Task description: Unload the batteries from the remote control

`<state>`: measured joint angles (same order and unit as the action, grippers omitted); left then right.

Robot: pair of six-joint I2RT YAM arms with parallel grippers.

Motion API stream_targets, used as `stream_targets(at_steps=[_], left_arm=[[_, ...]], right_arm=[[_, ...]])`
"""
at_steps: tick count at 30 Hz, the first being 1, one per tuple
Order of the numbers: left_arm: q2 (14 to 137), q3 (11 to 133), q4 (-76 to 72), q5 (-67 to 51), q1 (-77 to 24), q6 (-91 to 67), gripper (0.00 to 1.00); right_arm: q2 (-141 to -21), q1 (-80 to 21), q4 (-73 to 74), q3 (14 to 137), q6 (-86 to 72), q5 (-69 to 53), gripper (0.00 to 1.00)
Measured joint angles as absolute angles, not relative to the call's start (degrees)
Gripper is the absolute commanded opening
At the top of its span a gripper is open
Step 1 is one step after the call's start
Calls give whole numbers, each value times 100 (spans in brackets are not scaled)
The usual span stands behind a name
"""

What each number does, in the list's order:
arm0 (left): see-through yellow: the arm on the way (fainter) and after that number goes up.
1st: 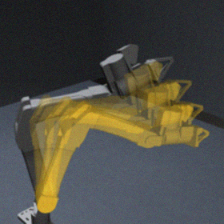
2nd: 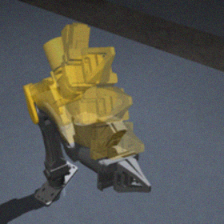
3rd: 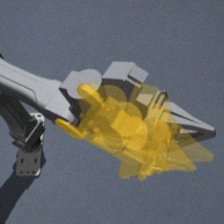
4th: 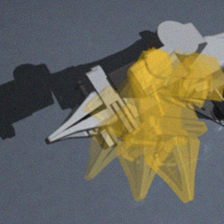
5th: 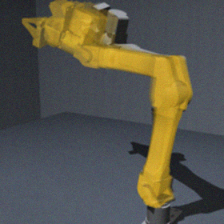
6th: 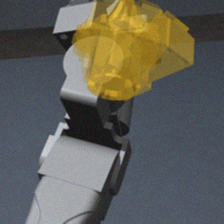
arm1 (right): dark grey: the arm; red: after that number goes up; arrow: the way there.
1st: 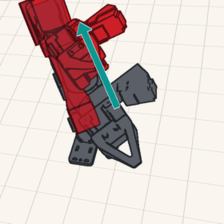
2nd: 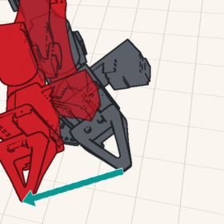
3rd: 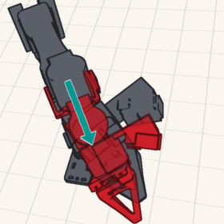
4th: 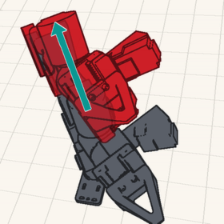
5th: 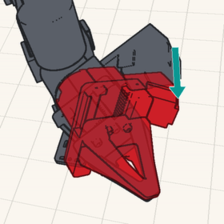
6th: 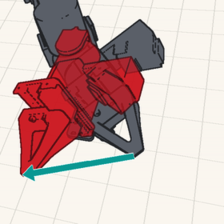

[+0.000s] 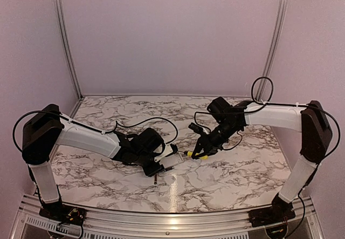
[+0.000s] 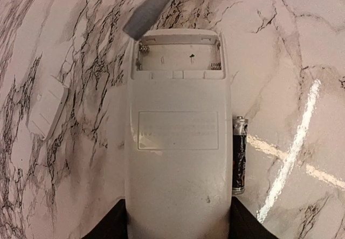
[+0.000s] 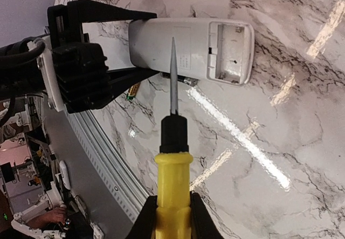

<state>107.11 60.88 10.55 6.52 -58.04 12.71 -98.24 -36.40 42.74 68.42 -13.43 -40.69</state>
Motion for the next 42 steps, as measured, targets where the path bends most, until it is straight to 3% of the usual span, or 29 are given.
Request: stream_targets(at_steps=[14, 26, 35, 42], left_arm=[[9824, 5441, 1096, 965, -5391, 561, 0], [8414, 4289, 1337, 1647, -4939, -1039, 0], [8044, 3658, 1551, 1964, -4768, -2213, 0], [8044, 3406, 1542, 2001, -4762, -2681, 24]], right_arm=[[-9279, -3640, 3667, 6799, -2095, -3238, 0], [-8672, -3640, 3070, 6403, -2882, -2010, 0], [-8646, -3640, 2899, 6337, -3044, -1745, 0], [-8613, -3640, 2875, 6154, -3122, -1715, 0]])
